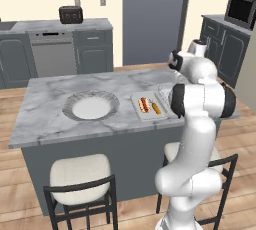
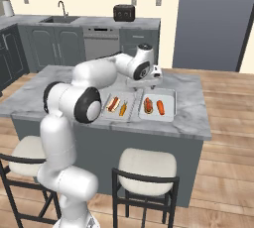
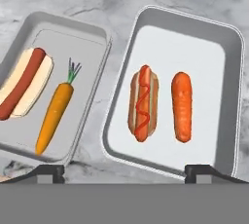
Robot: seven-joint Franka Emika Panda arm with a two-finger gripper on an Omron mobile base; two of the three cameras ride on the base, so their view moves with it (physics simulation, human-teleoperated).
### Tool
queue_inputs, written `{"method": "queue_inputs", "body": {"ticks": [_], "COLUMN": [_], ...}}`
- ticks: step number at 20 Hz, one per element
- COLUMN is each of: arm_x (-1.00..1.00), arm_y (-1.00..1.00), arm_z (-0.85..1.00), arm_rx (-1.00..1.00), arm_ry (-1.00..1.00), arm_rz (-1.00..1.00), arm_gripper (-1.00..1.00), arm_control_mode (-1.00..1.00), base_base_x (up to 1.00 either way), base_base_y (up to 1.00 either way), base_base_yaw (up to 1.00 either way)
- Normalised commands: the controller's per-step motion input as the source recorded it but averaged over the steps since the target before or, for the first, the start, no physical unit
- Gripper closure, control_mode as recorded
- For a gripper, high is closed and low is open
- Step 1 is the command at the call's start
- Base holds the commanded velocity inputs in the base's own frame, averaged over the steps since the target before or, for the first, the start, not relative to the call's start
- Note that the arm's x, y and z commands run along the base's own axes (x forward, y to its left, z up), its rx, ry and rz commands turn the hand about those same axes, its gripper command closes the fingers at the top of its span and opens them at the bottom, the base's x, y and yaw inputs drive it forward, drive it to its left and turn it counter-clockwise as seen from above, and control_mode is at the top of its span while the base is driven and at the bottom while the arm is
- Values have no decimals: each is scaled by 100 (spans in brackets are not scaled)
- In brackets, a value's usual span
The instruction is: Place one cooked food and one vegetable from the large plate to each tupperware container.
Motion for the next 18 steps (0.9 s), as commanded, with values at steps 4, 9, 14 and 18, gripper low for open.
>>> {"method": "queue_inputs", "body": {"ticks": [4, 9, 14, 18], "arm_x": [-94, -100, -100, -100], "arm_y": [99, 85, 96, 58], "arm_z": [99, 100, 98, 40], "arm_rx": [-20, -13, -2, 4], "arm_ry": [-17, -21, -28, -25], "arm_rz": [-1, 0, -1, -9], "arm_gripper": [-100, -100, -100, -100], "arm_control_mode": [-100, -100, -100, -100], "base_base_x": [0, 0, 0, 0], "base_base_y": [0, 0, 0, 0], "base_base_yaw": [0, 0, 0, 0]}}
